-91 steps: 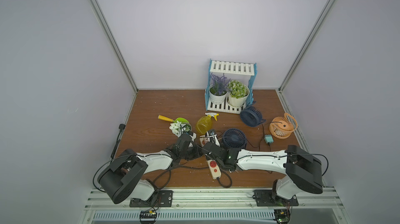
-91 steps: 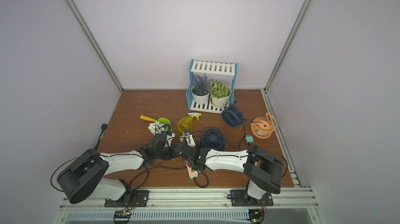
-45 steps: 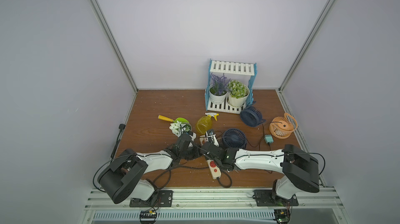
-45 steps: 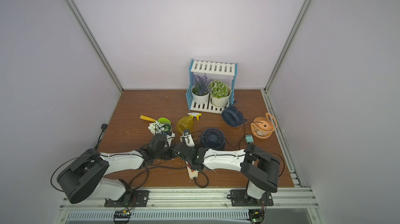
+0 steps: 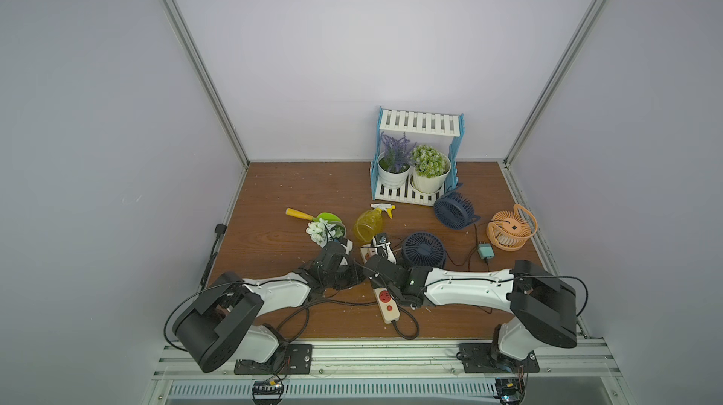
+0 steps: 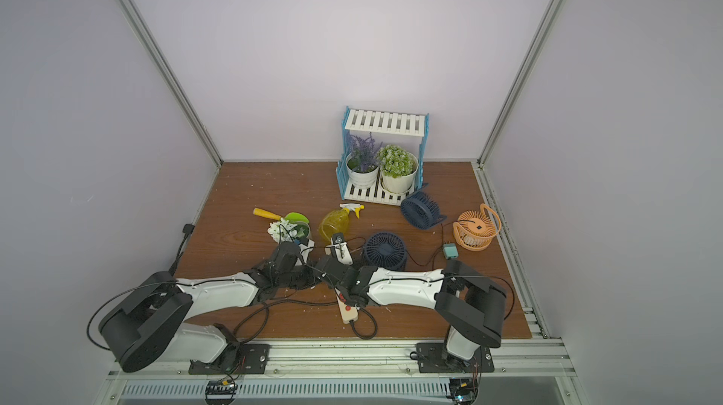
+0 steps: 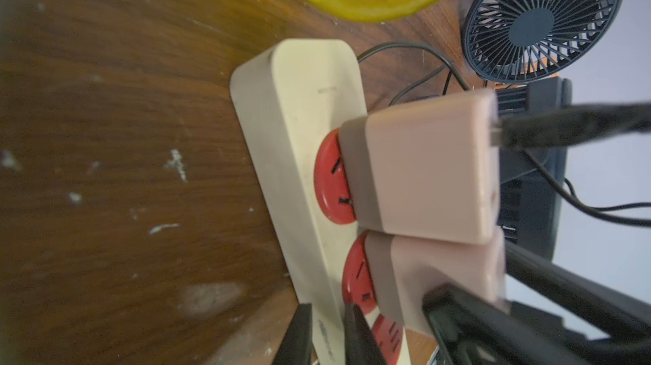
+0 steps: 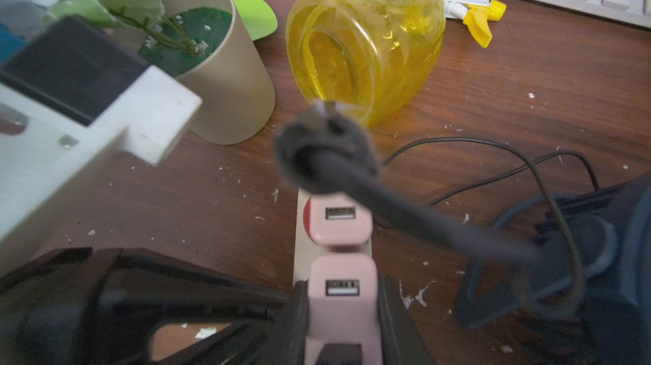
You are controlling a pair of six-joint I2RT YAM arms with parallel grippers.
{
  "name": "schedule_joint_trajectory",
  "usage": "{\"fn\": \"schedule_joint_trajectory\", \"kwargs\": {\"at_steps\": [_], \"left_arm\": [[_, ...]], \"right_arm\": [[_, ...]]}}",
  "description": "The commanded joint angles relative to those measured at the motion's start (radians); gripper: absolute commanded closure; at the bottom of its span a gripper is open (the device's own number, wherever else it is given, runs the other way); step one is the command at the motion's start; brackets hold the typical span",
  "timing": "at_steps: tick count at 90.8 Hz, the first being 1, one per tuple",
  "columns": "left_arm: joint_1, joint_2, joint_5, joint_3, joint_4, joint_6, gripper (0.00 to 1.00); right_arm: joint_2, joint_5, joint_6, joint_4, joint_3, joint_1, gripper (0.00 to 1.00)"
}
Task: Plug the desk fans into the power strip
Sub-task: Insert the plug into the socket.
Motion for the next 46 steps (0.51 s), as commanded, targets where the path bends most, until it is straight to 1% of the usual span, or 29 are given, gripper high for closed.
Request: {"fn": "schedule_joint_trajectory", "kwargs": {"at_steps": [1, 10, 20, 27, 32, 40, 46], "left_arm": [[0.012, -0.003, -0.020, -0.009, -0.058, 0.029, 0.80], [0.012, 0.004, -0.008, -0.003, -0.060, 0.037, 0.80], [0.012, 0.016, -0.008, -0.001, -0.049, 0.039, 0.79], [0.012, 0.031, -0.002, -0.001, -0.035, 0.037, 0.79], [0.012, 0.043, 0.010, 0.002, -0.030, 0.039, 0.80], [0.012, 0.042, 0.018, 0.002, -0.030, 0.041, 0.80], [0.012, 0.037, 0.005, -0.001, -0.031, 0.042, 0.80]], "right_arm": [[0.208, -0.256, -0.023, -0.284, -0.116, -0.064, 1.00], [0.209, -0.241, -0.026, -0.324, -0.084, -0.045, 1.00], [0.206, -0.242, 0.012, -0.347, -0.103, -0.008, 1.00], [0.170, -0.258, -0.002, -0.285, -0.130, -0.044, 1.00], [0.139, -0.267, -0.033, -0.271, -0.116, -0.079, 1.00], [0.145, -0.236, -0.071, -0.342, -0.050, -0.079, 1.00], [0.178, -0.249, -0.055, -0.334, -0.064, -0.071, 1.00]]}}
